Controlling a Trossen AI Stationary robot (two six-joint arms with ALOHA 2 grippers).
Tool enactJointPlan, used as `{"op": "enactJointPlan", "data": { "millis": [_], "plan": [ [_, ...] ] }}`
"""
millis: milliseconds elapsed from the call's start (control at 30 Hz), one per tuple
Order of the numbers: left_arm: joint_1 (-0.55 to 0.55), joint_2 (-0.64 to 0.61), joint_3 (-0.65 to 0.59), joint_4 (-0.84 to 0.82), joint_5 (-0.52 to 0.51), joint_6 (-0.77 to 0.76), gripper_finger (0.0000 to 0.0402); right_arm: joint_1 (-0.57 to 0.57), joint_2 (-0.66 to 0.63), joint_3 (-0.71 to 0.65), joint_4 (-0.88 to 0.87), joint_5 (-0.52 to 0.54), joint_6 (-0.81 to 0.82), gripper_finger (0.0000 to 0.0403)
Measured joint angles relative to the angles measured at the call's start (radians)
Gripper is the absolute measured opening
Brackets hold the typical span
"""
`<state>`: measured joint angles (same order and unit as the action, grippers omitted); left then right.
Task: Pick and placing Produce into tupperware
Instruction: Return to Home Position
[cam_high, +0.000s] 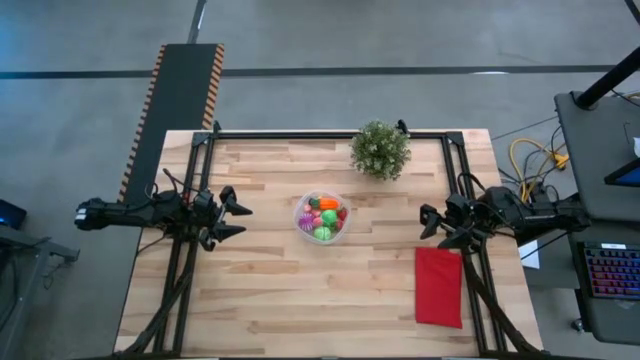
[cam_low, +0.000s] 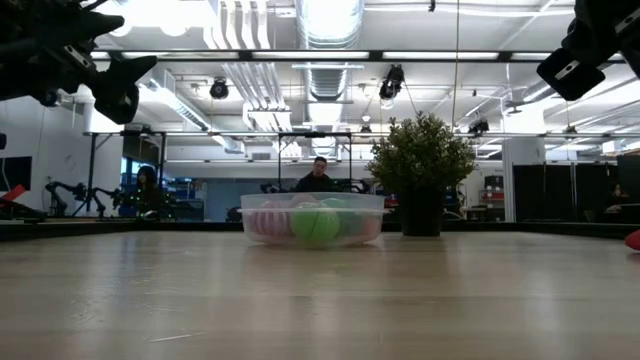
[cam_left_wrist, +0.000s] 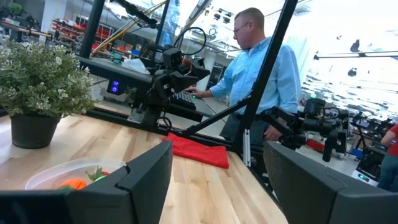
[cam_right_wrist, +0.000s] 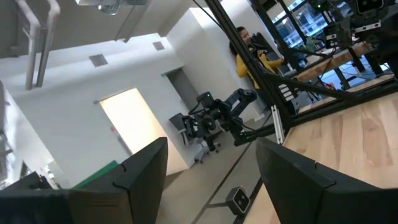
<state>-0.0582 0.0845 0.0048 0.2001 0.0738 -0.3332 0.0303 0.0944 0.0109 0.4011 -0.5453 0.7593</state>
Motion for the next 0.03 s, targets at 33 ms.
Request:
{"op": "enactJointPlan", "data": {
  "millis": [33],
  "plan": [
    [0.000,0.000,0.000,0.000,0.000,0.000,0.0240,0.000,0.000,0.000,0.000,0.000,0.000,0.0235]
  ]
}}
